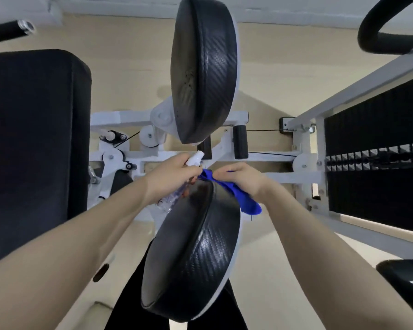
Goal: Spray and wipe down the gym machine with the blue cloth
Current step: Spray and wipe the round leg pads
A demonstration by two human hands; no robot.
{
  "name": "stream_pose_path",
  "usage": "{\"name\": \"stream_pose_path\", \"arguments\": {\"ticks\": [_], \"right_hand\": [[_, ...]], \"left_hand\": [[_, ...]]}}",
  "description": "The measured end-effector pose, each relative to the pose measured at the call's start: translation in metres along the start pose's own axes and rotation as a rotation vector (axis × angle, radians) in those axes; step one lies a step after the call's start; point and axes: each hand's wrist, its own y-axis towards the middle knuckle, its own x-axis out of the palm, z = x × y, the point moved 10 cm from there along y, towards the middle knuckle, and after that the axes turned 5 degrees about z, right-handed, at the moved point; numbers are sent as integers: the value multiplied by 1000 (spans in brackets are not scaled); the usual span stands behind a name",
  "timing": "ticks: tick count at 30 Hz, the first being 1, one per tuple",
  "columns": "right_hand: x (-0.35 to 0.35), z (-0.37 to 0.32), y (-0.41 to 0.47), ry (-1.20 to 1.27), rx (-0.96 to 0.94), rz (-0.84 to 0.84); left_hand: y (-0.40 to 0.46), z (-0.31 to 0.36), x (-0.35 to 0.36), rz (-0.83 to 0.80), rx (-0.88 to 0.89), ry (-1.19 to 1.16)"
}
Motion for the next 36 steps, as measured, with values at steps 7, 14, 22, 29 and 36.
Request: {"name": "stream_pose_path", "arguments": {"ticks": [7, 14, 22, 29, 36], "right_hand": [[16, 24, 20, 201, 21, 108], [12, -8, 25, -18, -6, -112], [28, 12, 39, -16, 34, 35], [4, -48, -37, 147, -165, -75], [1, -46, -47, -91, -93, 183]], "left_hand": [[-8, -5, -9, 18, -60, -191], [-18, -9, -9, -7, -40, -283], [-30, -8, -20, 24, 2, -244], [-46, 8, -19, 16, 133, -73], [-90, 52, -44, -57, 327, 55]]}}
